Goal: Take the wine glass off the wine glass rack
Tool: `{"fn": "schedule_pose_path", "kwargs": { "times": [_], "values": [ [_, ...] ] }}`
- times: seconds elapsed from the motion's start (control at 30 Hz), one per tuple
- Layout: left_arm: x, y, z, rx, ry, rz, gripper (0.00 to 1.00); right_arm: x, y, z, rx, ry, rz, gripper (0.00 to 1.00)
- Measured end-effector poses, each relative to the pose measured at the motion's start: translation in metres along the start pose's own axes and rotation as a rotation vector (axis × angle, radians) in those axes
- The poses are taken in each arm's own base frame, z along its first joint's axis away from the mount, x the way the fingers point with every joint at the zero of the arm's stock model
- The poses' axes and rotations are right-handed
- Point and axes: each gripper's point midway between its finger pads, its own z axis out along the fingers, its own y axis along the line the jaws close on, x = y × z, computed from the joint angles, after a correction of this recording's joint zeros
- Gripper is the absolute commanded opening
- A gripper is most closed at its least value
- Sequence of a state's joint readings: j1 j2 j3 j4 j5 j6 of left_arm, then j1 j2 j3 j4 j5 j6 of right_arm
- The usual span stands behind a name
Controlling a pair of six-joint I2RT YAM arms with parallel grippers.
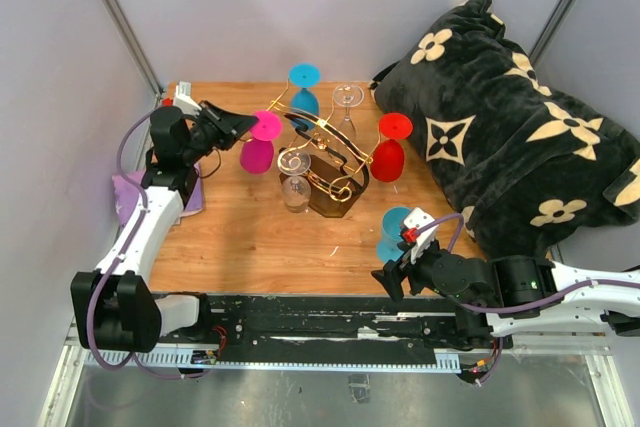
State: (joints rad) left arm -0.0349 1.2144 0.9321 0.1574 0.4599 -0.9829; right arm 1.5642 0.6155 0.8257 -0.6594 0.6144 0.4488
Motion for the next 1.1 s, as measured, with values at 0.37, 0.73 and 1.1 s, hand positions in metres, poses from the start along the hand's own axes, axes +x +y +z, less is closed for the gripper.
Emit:
{"fn": "schedule_pose_path", "kwargs": {
  "times": [0.37, 0.73, 1.1],
  "values": [
    [0.015, -0.024, -0.038, 0.022, 0.031, 0.071, 0.00, 0.001, 0.001, 0.002, 0.002, 0.005, -0.004, 0.78],
    [0.022, -0.007, -0.067, -0.107, 0.027, 0.118, 0.01, -0.003, -0.001, -0.004, -0.014, -0.018, 0.017, 0.78],
    [-0.068, 0.017, -0.071, -0.466, -0.204, 0.338, 0.00, 0.012, 0.014, 0.018, 0.027, 0.122, -0.096, 0.80]
  ]
}}
